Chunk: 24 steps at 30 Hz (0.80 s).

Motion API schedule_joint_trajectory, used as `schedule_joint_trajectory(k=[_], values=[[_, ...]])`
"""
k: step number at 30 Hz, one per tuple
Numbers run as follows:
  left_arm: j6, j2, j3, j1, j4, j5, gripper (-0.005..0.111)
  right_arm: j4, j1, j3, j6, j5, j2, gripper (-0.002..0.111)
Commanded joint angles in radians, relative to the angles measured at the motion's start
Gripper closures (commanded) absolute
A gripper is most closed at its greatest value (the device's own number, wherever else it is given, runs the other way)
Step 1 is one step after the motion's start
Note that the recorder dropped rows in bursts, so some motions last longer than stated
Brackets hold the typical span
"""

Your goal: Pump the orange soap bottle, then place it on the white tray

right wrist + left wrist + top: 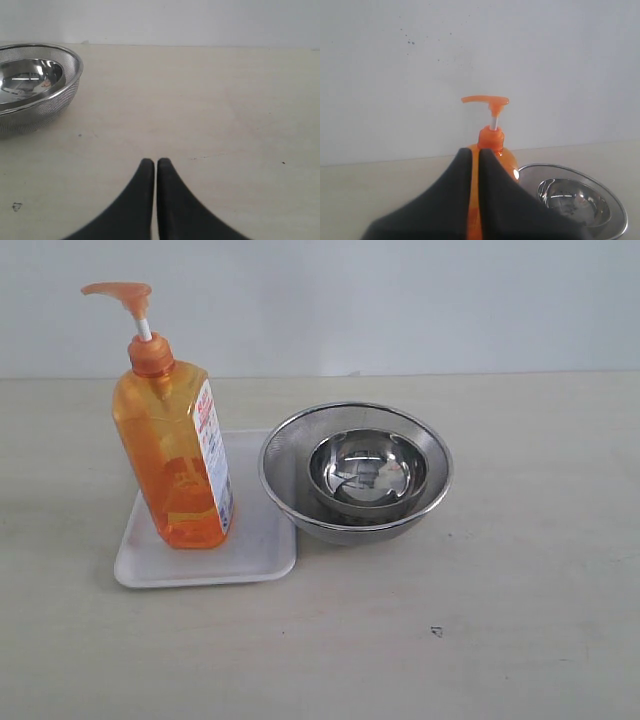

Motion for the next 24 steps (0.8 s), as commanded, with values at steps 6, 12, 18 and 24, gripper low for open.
schedule_joint_trajectory(k=[6, 12, 18, 24], values=[[-0.011, -0.007, 0.007, 0.0, 0.001, -0.009, 0.102, -0.005, -0.002, 0.0, -0.05, -0.002, -0.006, 0.108], [-0.011, -0.007, 0.007, 0.0, 0.001, -0.009, 0.102, -0.005, -0.002, 0.0, -0.048, -0.004, -0.006, 0.108], [-0.011, -0.007, 0.007, 0.0, 0.001, -0.009, 0.102, -0.005, -0.002, 0.0, -0.046, -0.004, -0.006, 0.108], [-0.011, -0.007, 0.007, 0.0, 0.001, -0.009, 0.102, -0.005, -0.002, 0.0, -0.046, -0.004, -0.006, 0.108]])
